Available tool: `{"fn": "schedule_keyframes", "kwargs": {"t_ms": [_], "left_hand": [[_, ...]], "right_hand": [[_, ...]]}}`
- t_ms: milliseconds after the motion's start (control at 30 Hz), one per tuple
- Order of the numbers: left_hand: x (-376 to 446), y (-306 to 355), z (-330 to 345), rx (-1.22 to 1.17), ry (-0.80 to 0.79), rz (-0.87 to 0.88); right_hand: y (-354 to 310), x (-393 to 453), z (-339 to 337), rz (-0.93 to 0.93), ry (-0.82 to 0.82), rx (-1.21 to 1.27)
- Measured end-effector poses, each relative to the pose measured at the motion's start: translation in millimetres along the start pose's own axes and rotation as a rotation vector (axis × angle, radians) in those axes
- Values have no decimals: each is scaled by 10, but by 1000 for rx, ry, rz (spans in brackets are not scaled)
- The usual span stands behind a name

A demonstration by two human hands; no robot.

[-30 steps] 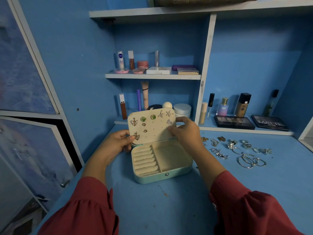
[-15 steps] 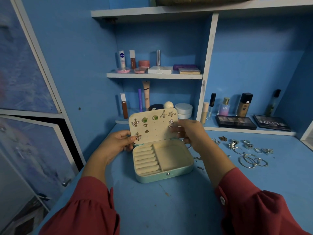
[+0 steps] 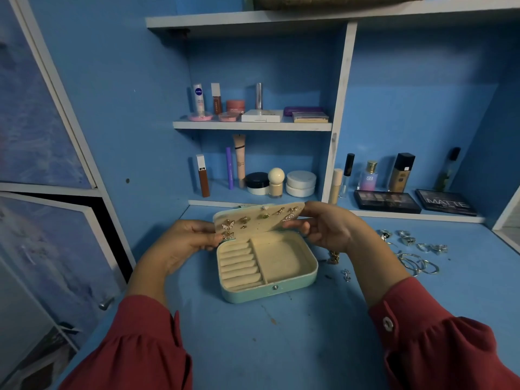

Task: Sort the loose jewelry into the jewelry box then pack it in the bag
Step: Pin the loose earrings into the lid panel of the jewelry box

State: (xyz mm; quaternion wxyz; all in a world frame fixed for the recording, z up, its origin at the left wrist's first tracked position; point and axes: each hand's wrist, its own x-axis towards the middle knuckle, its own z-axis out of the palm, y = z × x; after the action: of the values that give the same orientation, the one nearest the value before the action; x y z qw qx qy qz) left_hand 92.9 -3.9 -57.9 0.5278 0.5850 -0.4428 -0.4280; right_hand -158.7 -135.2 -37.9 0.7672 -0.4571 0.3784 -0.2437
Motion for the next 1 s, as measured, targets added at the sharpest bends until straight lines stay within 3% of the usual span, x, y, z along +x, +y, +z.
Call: {"fn": "schedule_keyframes", "kwargs": {"t_ms": [300,433,533,633,733,1000], "left_hand": [[-64,146,55,136,152,107],[-101,317,367,235,250,338],[-183,391,695,365,269,621],[-259,370,1041,606,191,891],[-313,267,1369,889,109,1045],[-307,-40,1715,1243,-77,1061]], "right_hand": [[115,-29,-132,-1,-128,33],[147,-16,-177,-14,-141,42],[145,-5,-192,-23,-151,19],[145,2,-211,-30,-191,-2],[144,-8,-233,-53,-248,-75],[156,23,-243,-20,-193,-41]]}}
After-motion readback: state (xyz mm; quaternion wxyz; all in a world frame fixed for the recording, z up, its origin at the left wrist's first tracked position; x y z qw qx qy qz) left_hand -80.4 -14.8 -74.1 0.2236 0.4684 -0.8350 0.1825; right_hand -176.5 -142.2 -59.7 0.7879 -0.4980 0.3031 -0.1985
